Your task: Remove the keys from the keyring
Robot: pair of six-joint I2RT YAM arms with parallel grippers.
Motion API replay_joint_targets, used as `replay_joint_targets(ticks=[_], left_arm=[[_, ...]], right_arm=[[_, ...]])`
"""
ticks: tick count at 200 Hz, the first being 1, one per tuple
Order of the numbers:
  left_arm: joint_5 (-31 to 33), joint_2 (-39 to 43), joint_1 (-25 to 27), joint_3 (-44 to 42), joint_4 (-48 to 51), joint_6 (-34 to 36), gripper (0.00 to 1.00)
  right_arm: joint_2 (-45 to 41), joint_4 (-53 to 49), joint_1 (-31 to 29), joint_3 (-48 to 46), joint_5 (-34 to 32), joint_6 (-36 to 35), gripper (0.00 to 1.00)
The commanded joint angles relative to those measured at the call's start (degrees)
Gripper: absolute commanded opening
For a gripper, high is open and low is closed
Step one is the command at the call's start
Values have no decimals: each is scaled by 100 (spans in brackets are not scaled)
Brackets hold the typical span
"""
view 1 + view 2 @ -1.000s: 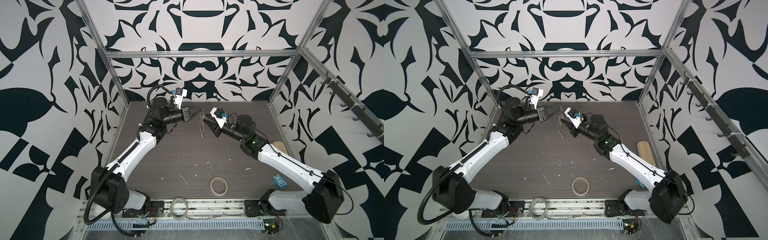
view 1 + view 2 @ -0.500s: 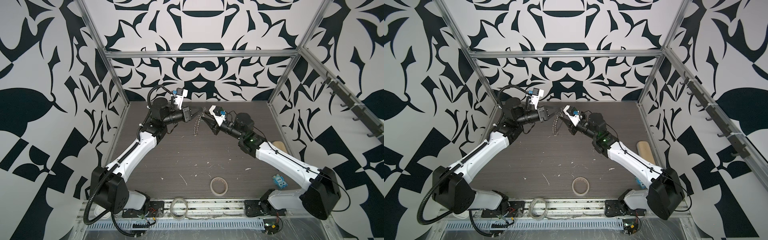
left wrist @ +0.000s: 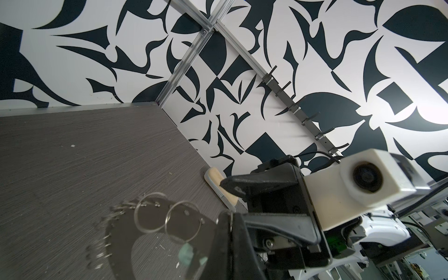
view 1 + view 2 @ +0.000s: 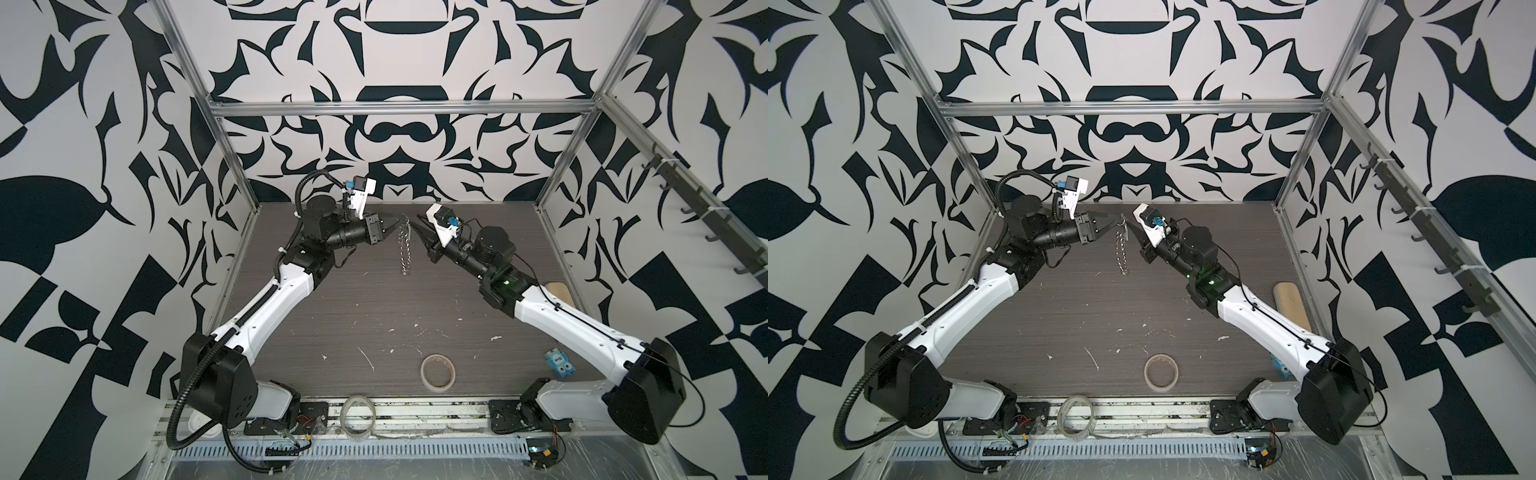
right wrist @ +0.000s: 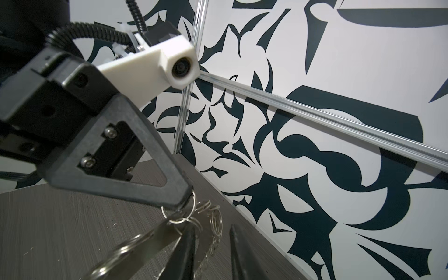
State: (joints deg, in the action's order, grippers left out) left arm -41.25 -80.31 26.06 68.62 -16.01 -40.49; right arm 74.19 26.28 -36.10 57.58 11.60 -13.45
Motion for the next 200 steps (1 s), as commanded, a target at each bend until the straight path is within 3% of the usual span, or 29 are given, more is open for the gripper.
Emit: replay_joint_targets(ticks=[1, 85, 145, 161, 180, 200], left_arm=[[22, 243, 22, -18, -182, -7, 0], [-29, 243, 26, -24, -114, 50, 0], [-32, 253, 25, -15, -110, 59, 0], [-32, 273, 23, -18, -106, 63, 0], [-40, 288, 22, -8, -106, 63, 0], [-79, 286, 21, 5, -113, 59, 0]], right_arm=[[-44, 200, -6, 139, 115, -6, 27], [-1, -347, -4, 422, 703, -357, 28], [68, -613, -6, 560, 905, -486, 14], [61, -651, -7, 548, 906, -541, 18], [43, -683, -2, 513, 895, -579, 33], [34, -627, 4, 448, 906, -604, 33]])
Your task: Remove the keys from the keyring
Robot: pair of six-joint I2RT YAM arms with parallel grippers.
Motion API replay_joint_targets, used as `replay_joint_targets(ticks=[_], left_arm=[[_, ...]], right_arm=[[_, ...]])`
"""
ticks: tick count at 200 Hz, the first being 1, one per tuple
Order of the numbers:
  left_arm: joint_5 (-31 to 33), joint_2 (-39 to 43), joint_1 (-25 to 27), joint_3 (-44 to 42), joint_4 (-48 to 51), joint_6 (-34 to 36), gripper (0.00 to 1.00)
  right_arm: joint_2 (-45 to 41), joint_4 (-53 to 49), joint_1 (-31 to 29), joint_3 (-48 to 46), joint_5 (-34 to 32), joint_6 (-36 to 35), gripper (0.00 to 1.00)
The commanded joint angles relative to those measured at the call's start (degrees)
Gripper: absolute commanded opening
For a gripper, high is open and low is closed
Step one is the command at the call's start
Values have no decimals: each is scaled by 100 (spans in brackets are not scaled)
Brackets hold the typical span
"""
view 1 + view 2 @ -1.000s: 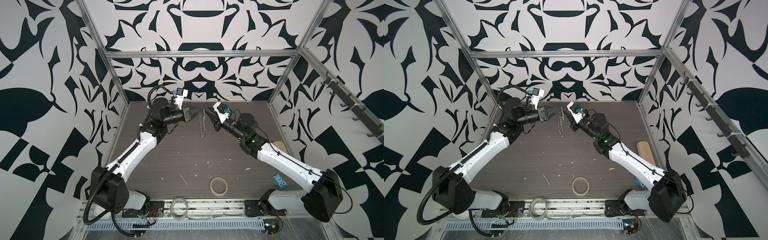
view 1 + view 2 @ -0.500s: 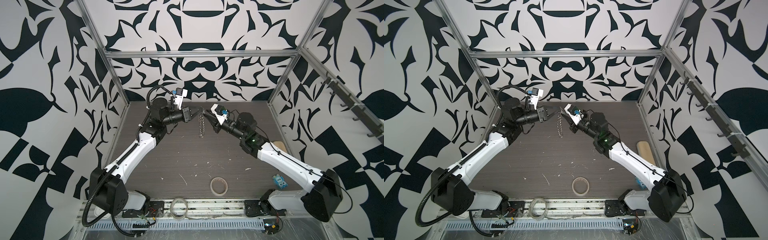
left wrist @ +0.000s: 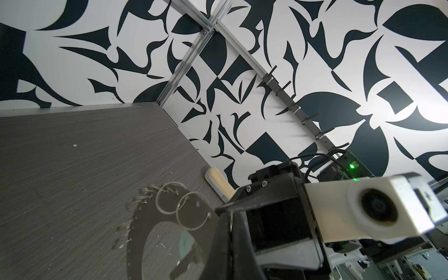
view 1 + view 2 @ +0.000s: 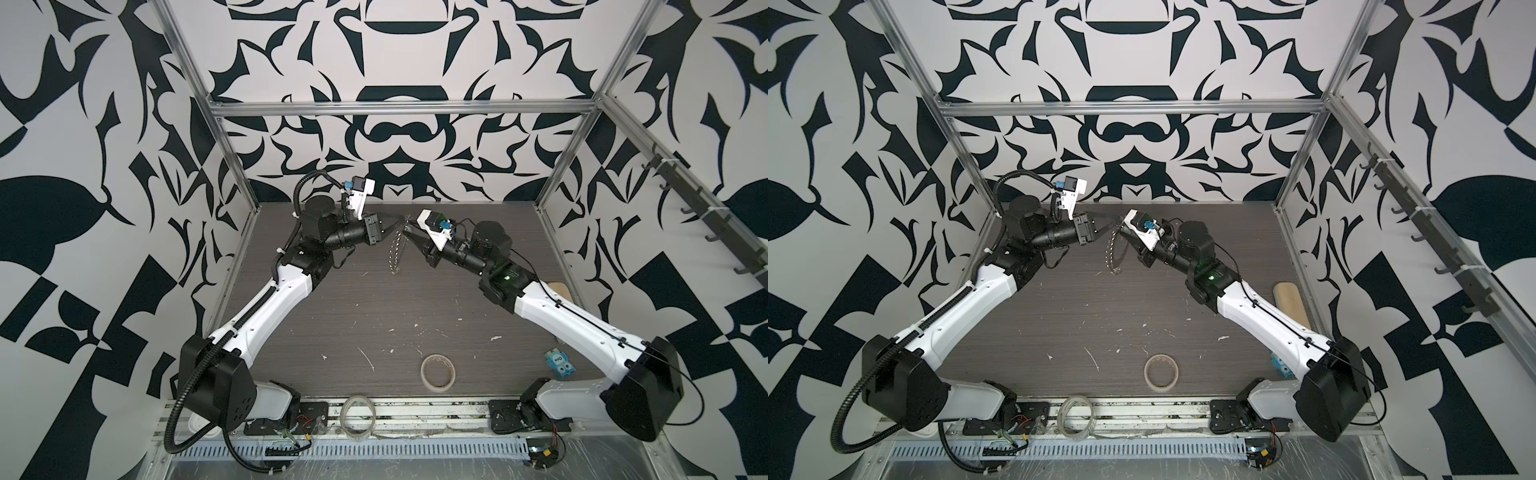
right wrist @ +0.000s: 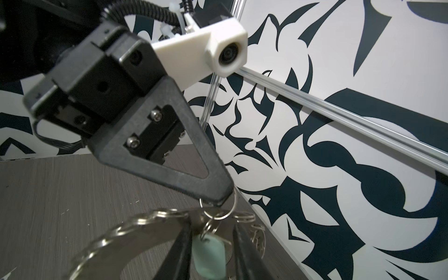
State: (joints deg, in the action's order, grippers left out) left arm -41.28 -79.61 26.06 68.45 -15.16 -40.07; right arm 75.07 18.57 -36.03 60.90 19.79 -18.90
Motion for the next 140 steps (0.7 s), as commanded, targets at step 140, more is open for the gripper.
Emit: replay_joint_targets(ticks=[140], left_arm=[[-74, 235, 22, -6, -327, -71, 0]], right_arm=[[17, 316, -2, 1, -12, -211, 5]])
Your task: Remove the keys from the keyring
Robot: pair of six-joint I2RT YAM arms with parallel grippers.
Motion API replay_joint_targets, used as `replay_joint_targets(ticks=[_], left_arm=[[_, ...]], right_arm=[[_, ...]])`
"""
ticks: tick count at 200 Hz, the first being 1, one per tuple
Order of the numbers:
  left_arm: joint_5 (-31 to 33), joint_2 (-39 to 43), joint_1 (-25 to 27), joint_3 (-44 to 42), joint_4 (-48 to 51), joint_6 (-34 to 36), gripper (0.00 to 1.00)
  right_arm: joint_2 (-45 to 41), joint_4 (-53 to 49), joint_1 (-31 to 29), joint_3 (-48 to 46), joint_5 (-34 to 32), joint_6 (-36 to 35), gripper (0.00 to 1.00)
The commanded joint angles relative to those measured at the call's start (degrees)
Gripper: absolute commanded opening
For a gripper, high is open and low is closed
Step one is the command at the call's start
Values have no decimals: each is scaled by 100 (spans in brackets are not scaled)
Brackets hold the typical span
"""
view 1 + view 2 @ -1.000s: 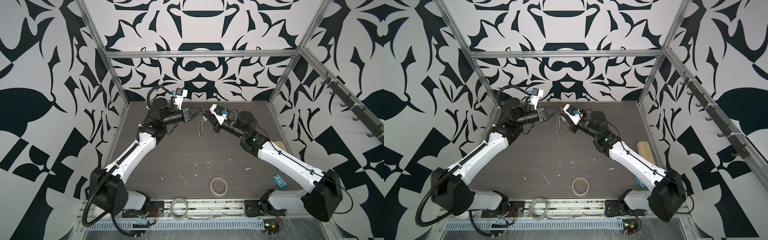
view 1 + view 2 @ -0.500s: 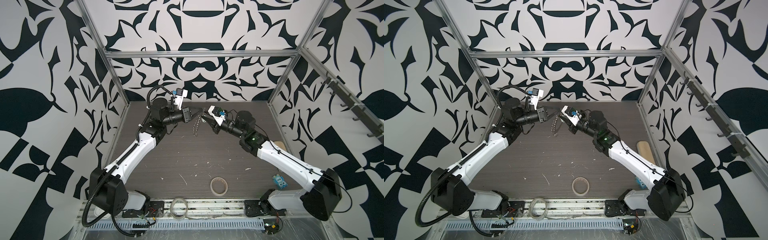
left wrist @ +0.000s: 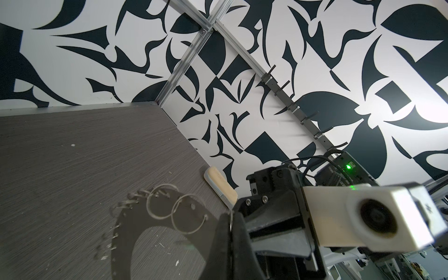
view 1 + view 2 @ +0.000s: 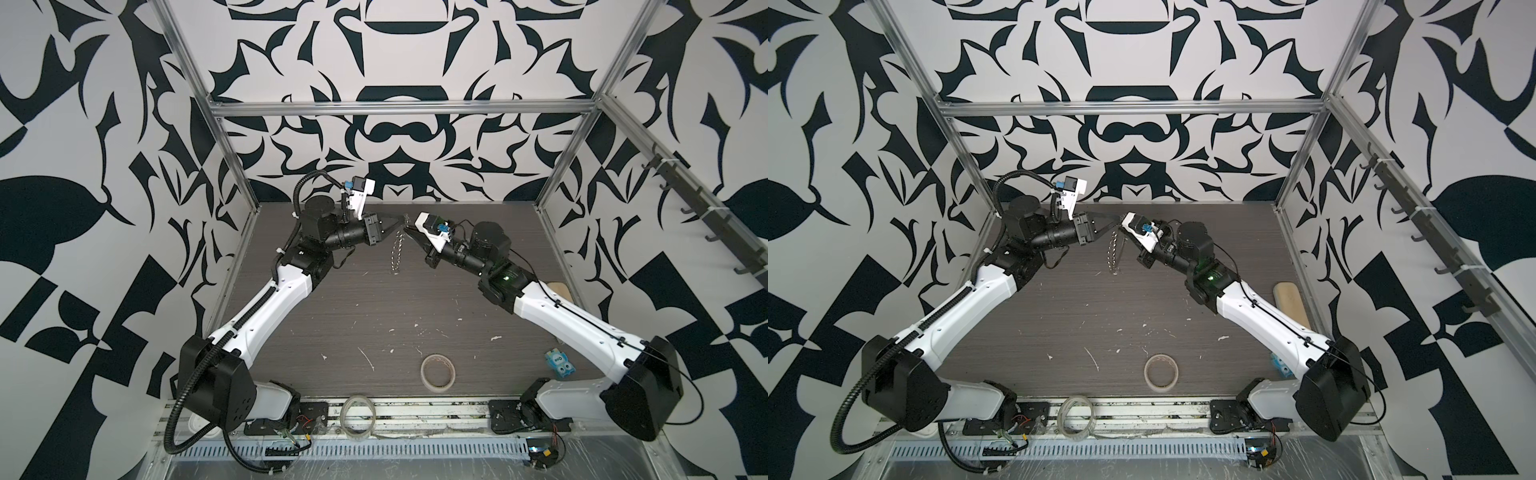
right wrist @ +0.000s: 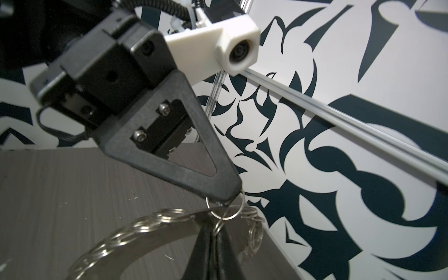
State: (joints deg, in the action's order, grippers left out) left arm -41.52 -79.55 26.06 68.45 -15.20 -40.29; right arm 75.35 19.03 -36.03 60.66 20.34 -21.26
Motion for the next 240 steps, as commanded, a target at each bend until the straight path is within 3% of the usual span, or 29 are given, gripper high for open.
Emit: replay_joint_targets(ticks=[1, 39, 102, 130, 166, 240], left_arm=[[-49, 229, 22, -7, -329, -49, 0], [-95, 263, 27, -89, -492, -75, 0], [-494, 428, 13, -318, -797, 445, 0], [-426, 505, 6, -560, -1292, 412, 0], [-370, 551, 4, -1025, -2645, 123, 0], [-531, 865, 4, -1163, -2381, 955, 0]], right_arm=[[-12, 274, -6, 29, -70, 29, 4], [-99, 381, 3, -79, -195, 24, 0], [-340, 152, 102, -37, 356, 176, 0], [-425, 203, 121, -76, 356, 233, 0], [-468, 227, 119, -75, 539, 384, 0], [-408, -272, 196, 290, 997, 651, 0]])
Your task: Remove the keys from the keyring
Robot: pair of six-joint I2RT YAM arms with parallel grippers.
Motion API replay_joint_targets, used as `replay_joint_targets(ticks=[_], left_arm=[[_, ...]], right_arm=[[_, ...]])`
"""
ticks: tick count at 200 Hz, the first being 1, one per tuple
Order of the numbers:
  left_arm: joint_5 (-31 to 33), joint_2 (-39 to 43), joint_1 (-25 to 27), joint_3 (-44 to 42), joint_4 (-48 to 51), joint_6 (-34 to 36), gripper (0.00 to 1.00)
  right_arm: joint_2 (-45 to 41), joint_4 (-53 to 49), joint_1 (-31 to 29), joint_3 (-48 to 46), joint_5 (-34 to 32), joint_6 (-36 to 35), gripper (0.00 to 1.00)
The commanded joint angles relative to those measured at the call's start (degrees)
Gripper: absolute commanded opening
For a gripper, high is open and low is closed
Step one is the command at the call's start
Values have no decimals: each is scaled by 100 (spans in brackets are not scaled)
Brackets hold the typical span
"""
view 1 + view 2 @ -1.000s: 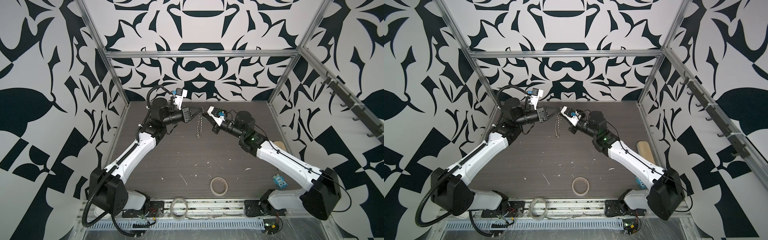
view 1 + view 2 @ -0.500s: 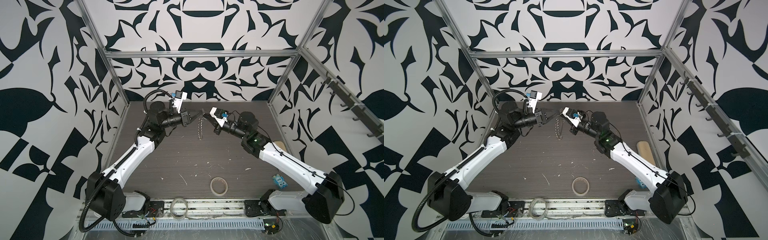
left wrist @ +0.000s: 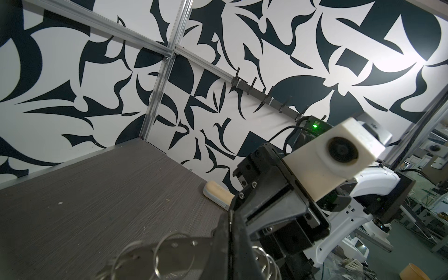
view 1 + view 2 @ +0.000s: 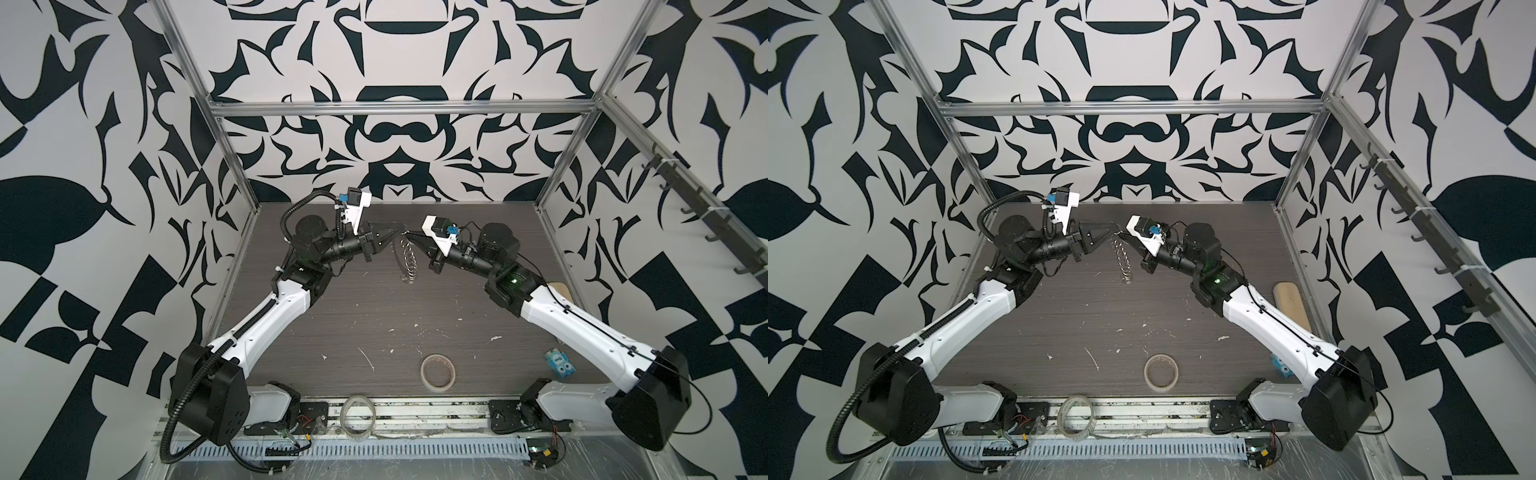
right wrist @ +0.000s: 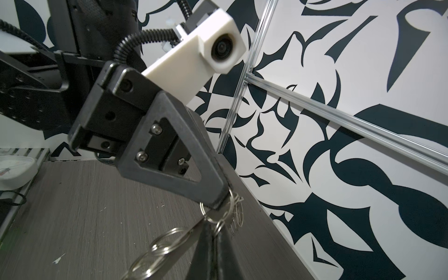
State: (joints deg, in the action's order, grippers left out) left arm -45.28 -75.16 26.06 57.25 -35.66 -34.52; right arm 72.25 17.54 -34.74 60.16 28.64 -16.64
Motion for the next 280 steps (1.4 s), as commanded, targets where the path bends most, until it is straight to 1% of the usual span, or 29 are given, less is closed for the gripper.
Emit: replay_joint_targets(ticks=[1, 33, 62, 109, 151, 190, 224, 242, 263, 280], left_arm=[[-151, 428, 4, -50, -327, 390, 0], [-148, 543, 3, -150, -280, 684, 0], [-251, 576, 6, -335, -660, 856, 0], [-443, 532, 4, -377, -602, 1167, 0], [-496, 598, 4, -399, -443, 1557, 0], [-706, 694, 13, -445, -143, 2089, 0], [-965, 766, 22, -453, 238, 2694, 0], [-1076, 816, 60, -411, 633, 3150, 0], [-1139, 836, 130, -263, 1381, 3741, 0], [-1227, 835, 141, -180, 1684, 3941, 0]], right_arm=[[-93, -130, 66, 344, 167, 193, 0], [-106, -20, 132, 336, 244, 355, 0], [-64, -146, 145, 480, 450, 475, 0], [28, -598, 158, 778, 768, 505, 0], [122, -827, 196, 932, 895, 588, 0], [167, -1074, 209, 1066, 990, 554, 0], [210, -1354, 205, 1219, 1081, 513, 0], [261, -1527, 205, 1318, 1136, 506, 0], [354, -1818, 209, 1481, 1160, 473, 0], [432, -2067, 207, 1648, 1223, 446, 0]])
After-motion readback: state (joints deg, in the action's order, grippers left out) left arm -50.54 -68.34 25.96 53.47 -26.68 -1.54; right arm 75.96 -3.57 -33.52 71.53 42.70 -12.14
